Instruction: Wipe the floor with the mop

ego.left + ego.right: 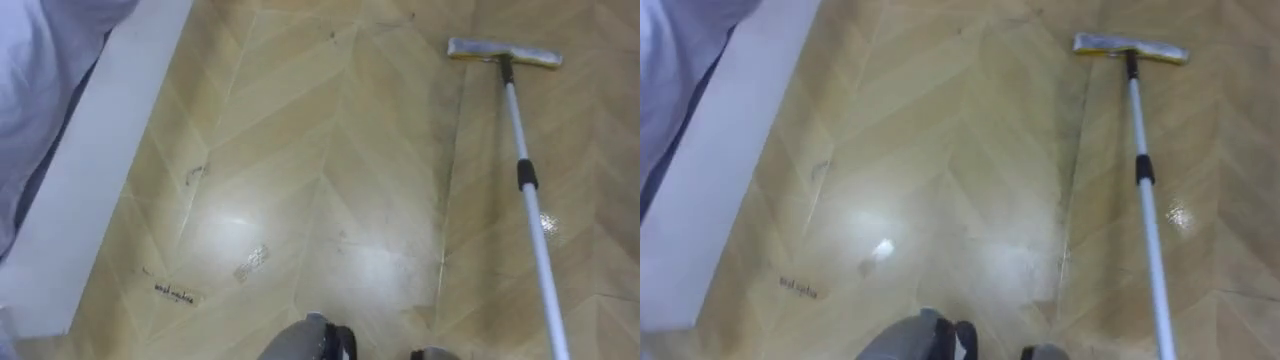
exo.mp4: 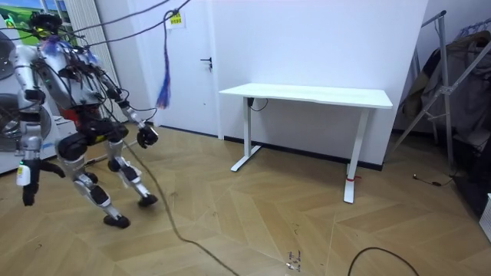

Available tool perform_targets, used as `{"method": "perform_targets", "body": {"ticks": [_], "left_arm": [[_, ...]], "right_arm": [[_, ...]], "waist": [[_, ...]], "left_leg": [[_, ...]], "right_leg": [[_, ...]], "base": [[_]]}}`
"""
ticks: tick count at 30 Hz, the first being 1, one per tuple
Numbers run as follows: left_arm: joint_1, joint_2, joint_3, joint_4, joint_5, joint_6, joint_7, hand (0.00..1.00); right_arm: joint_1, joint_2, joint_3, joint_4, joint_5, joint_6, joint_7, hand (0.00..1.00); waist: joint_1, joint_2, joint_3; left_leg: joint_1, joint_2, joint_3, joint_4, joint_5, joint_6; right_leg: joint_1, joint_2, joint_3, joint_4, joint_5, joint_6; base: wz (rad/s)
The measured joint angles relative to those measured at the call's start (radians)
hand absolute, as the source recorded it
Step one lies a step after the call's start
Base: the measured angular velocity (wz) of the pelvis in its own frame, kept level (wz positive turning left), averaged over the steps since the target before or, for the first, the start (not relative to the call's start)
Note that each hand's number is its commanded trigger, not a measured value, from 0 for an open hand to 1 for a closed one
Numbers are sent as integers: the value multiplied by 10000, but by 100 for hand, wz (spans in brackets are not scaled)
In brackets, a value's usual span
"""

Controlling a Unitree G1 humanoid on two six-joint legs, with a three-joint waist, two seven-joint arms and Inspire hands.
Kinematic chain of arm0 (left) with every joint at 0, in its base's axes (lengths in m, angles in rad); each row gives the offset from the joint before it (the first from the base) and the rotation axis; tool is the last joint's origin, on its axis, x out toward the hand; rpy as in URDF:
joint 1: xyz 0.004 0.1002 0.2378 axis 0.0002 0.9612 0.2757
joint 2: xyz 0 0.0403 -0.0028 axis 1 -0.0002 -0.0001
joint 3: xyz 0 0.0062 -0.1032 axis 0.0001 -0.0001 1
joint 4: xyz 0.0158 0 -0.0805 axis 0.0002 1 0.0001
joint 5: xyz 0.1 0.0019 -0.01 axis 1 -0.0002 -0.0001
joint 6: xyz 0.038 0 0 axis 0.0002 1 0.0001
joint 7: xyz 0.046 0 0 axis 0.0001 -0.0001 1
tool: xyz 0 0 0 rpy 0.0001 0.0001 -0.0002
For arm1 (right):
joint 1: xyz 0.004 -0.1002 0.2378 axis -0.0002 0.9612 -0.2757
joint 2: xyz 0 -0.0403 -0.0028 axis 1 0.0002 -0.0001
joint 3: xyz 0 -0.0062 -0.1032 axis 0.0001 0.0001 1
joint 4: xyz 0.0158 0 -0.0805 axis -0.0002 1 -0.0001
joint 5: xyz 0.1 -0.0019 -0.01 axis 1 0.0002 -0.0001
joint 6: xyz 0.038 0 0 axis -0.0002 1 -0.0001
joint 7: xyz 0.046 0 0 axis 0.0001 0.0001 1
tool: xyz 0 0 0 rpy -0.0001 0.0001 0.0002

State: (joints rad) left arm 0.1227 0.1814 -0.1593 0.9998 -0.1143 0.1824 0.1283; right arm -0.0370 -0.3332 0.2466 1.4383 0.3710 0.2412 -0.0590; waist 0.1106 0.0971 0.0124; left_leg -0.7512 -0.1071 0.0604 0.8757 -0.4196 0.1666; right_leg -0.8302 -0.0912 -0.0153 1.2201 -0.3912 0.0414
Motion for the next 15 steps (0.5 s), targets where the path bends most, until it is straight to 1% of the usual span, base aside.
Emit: {"method": "perform_targets", "body": {"ticks": [1, 2, 3, 4, 5, 6, 7, 8, 9, 10, 11, 12, 13, 14, 15], "left_arm": [[6, -96, -3, 11, 4, 19, 1, 0], [9, -133, -14, 12, 4, 46, 5, 0], [10, -192, -34, 18, -10, 144, 13, 0], [20, -236, -33, 35, -12, 226, 106, 0], [21, -250, -31, 21, -11, 292, 200, 0], [28, -248, -13, 12, -26, 396, 276, 0], [28, -210, -23, 9, -84, 441, 407, 0], [30, -162, -35, 6, -132, 466, 459, 0], [27, -42, -38, -21, -233, 554, 609, 0], [26, 117, -163, -81, -554, 569, 792, 0], [27, 220, -313, -119, -611, 569, 851, 0], [55, 404, -507, -215, -728, 568, 880, 0], [161, 471, -526, -324, -739, 573, 882, 0], [289, 476, -531, -473, -722, 572, 879, 0], [518, 462, -572, -762, -686, 573, 830, 0]], "right_arm": [[-89, 218, -66, -15, -205, -1, -165, 100], [-156, 309, -77, -13, -254, 6, -203, 100], [-426, 440, -87, -21, -324, 58, -283, 100], [-678, 487, -106, -12, -387, 213, -329, 100], [-830, 479, -129, -35, -537, 308, -334, 100], [-1161, 383, -153, -71, -629, 524, -392, 100], [-1580, 219, -137, -81, -625, 731, -392, 100], [-1819, 137, -135, -58, -628, 785, -386, 100], [-2354, -35, -123, -24, -623, 791, -363, 100], [-2839, -206, -126, -29, -577, 731, -292, 100], [-3117, -274, -122, -26, -571, 661, -254, 100], [-3654, -371, -115, -48, -559, 413, -167, 100], [-4045, -446, -33, -124, -495, 151, -60, 100], [-4220, -493, -16, -261, -419, 74, -1, 100], [-4491, -580, -12, -490, -214, -76, 141, 100]], "waist": [[-23, -23, 27], [-27, -54, 52], [-36, -8, 51], [-22, -150, 152], [19, -148, 144], [54, -256, 118], [67, -404, 127], [85, -513, 143], [169, -735, 159], [259, -869, 105], [340, -955, 96], [531, -1200, 141], [710, -1422, 197], [760, -1468, 214], [813, -1494, 231]], "left_leg": [[202, -145, -331, -228, -11, -26], [336, -176, -443, -339, -22, -47], [607, -335, -812, -560, -58, -115], [891, -454, -1156, -730, -105, -187], [1036, -515, -1312, -788, -157, -227], [1149, -674, -1664, -734, -284, -320], [1088, -748, -1619, -343, -351, -589], [973, -731, -1420, 90, -332, -814], [496, -553, -932, 1353, -112, -1356], [-89, -250, -480, 2744, 412, -2082], [-386, -85, -269, 3381, 805, -2224], [-951, 201, -1, 4490, 1769, -2165], [-1393, 520, 220, 5286, 2705, -2140], [-1587, 645, 242, 5608, 2955, -2123], [-2047, 855, 181, 5916, 2788, -1866]], "right_leg": [[-272, 184, -157, -1036, -5, -8], [-337, 272, -245, -1654, 5, -31], [-382, 404, -502, -2836, 112, -216], [-359, 588, -607, -3896, 359, -511], [-351, 636, -695, -4282, 594, -691], [-210, 554, -849, -4411, 828, -902], [-93, 126, -1276, -4168, 923, -1060], [-60, -106, -1489, -3913, 948, -1106], [-68, -345, -1705, -3288, 537, -1339], [-73, -405, -1794, -2748, 69, -1373], [-67, -397, -1803, -2526, -131, -1387], [-39, -366, -1831, -2136, -482, -1468], [40, -284, -1842, -1902, -749, -1592], [112, -246, -1879, -1853, -892, -1623], [228, -160, -1895, -1790, -1109, -1606]], "base": [[-60], [-55], [-45], [-40], [-22], [0], [15], [25], [35], [33], [27], [0], [0], [4], [22]]}}
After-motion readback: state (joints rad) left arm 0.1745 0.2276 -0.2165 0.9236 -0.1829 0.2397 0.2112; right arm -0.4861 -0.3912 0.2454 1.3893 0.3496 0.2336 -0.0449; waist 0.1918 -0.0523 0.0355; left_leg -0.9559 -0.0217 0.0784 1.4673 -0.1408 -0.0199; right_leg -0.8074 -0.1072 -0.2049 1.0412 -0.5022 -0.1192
